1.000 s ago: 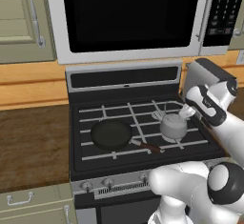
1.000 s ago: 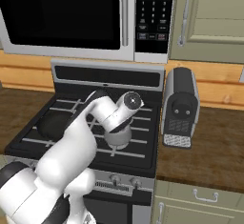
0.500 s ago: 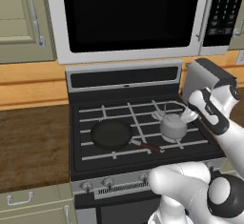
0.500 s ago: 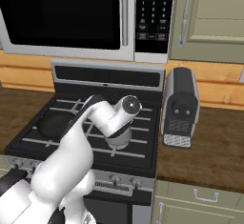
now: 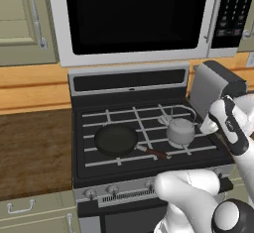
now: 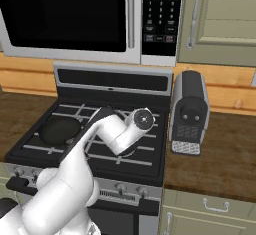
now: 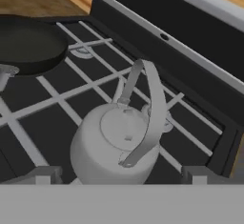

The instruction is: Pick the kettle from the counter and place it on a stove burner. Then turn the burner on.

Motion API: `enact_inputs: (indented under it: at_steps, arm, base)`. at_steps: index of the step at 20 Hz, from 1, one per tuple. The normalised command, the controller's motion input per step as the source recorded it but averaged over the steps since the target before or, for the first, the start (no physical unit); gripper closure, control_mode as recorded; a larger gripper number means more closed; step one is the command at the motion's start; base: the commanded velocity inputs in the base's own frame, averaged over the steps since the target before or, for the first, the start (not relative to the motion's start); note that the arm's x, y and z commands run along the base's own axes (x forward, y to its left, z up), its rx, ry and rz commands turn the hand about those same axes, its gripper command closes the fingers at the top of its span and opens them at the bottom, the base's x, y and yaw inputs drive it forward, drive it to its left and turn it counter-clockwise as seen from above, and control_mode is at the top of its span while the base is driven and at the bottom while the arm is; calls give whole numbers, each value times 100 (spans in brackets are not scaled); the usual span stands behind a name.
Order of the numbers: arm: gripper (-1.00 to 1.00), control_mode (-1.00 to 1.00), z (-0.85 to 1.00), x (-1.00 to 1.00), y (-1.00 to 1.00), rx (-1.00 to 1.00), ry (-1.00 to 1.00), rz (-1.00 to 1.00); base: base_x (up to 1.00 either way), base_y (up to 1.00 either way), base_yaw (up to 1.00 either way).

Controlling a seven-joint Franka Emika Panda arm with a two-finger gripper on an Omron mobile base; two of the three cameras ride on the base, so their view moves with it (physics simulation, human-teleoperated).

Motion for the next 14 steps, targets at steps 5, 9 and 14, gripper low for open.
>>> enact_inputs:
  at_steps: [5,9,14]
  arm:
    - [-100,-100,-3,-43,-25,0,-9,0]
    - [-100,-100,-17,-3,0,-1,-23,0]
    - [-100,-100,-22,0,0,-1,-13,-11]
  base:
    - [0,0,0]
    - [0,0,0]
    - [0,0,0]
